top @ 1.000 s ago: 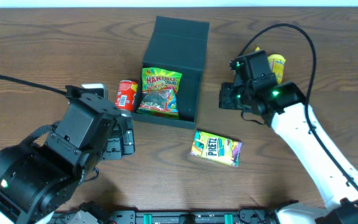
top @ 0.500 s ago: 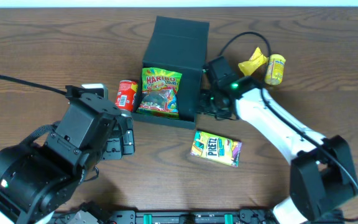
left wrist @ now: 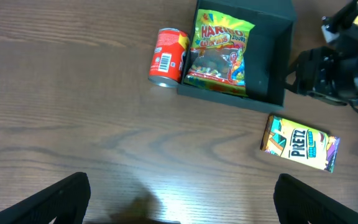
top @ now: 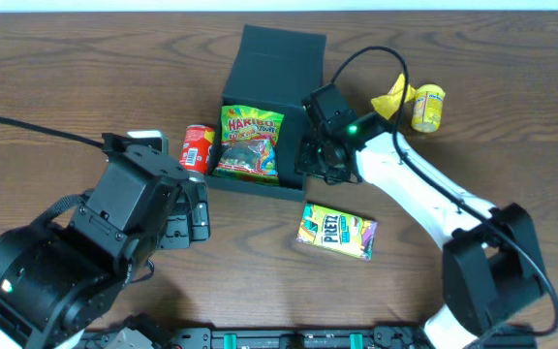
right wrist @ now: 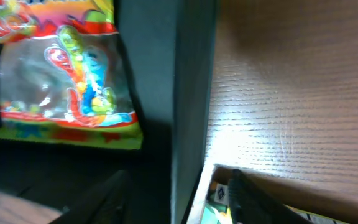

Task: Pack container
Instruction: 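Push the black box leftward with the right gripper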

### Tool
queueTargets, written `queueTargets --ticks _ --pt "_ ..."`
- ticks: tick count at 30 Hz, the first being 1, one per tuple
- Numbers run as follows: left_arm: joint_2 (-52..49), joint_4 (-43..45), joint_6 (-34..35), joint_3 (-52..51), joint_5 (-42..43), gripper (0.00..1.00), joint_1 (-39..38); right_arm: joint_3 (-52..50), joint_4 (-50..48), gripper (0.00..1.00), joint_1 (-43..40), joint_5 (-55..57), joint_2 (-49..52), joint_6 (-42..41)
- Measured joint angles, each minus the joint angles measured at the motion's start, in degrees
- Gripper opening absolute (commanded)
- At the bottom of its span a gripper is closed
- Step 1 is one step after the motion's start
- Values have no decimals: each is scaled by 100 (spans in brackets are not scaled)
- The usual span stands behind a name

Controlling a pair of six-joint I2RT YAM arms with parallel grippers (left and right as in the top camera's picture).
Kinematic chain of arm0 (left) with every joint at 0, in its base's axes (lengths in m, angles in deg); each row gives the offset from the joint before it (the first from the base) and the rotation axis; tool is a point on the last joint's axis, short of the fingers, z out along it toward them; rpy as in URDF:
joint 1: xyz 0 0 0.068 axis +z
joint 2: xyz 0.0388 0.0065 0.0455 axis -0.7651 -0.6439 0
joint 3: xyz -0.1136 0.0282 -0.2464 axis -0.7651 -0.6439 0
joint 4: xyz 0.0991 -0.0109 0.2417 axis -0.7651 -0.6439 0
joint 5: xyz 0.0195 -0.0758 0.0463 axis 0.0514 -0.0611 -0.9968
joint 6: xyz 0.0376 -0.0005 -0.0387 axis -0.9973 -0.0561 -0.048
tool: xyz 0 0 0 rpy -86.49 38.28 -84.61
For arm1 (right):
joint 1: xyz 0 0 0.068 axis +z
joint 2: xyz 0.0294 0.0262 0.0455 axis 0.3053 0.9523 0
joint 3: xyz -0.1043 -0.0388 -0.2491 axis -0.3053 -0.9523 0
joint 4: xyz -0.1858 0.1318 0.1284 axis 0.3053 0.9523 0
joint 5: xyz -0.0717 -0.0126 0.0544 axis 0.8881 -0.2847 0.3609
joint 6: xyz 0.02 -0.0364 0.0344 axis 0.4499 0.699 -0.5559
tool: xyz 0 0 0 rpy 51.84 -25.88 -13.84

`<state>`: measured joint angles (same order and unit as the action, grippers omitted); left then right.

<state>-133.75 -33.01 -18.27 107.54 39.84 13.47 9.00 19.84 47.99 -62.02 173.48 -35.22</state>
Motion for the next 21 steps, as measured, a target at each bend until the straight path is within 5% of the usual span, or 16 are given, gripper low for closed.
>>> queueTargets --ticks 4,9,21 --pt "0 0 0 0 0 95 0 2 -15 18 4 20 181 -11" --pt "0 2 0 0 0 95 0 2 -131 4 9 212 256 79" --pt "0 2 0 0 0 95 0 90 -557 1 -278 732 402 796"
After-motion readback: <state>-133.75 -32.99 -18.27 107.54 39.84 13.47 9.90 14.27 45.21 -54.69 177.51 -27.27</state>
